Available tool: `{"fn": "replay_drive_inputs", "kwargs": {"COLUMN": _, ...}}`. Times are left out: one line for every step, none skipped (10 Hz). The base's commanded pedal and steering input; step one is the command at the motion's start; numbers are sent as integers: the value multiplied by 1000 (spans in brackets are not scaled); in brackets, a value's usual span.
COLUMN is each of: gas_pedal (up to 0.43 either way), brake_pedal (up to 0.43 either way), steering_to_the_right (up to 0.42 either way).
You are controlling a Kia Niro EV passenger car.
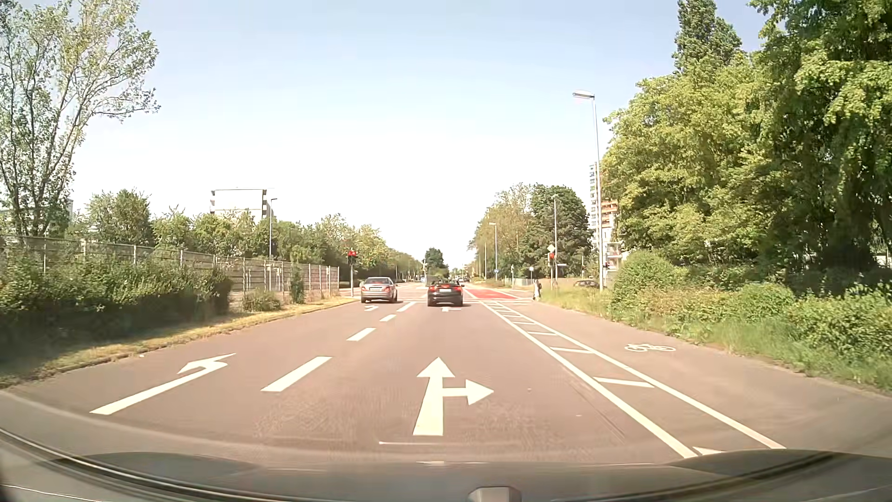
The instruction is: Follow the waypoints while adhering to traffic rules and regulations
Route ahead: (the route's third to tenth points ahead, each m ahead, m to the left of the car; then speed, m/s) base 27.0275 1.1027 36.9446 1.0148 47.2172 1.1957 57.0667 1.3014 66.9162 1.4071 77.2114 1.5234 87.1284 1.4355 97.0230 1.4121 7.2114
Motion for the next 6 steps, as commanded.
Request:
{"fn": "replay_drive_inputs", "kwargs": {"gas_pedal": 0, "brake_pedal": 0, "steering_to_the_right": 0}}
{"fn": "replay_drive_inputs", "kwargs": {"gas_pedal": 0, "brake_pedal": 0, "steering_to_the_right": -1}}
{"fn": "replay_drive_inputs", "kwargs": {"gas_pedal": 0, "brake_pedal": 0, "steering_to_the_right": 0}}
{"fn": "replay_drive_inputs", "kwargs": {"gas_pedal": 0, "brake_pedal": 0, "steering_to_the_right": 0}}
{"fn": "replay_drive_inputs", "kwargs": {"gas_pedal": 0, "brake_pedal": 0, "steering_to_the_right": 0}}
{"fn": "replay_drive_inputs", "kwargs": {"gas_pedal": 0, "brake_pedal": 0, "steering_to_the_right": 0}}
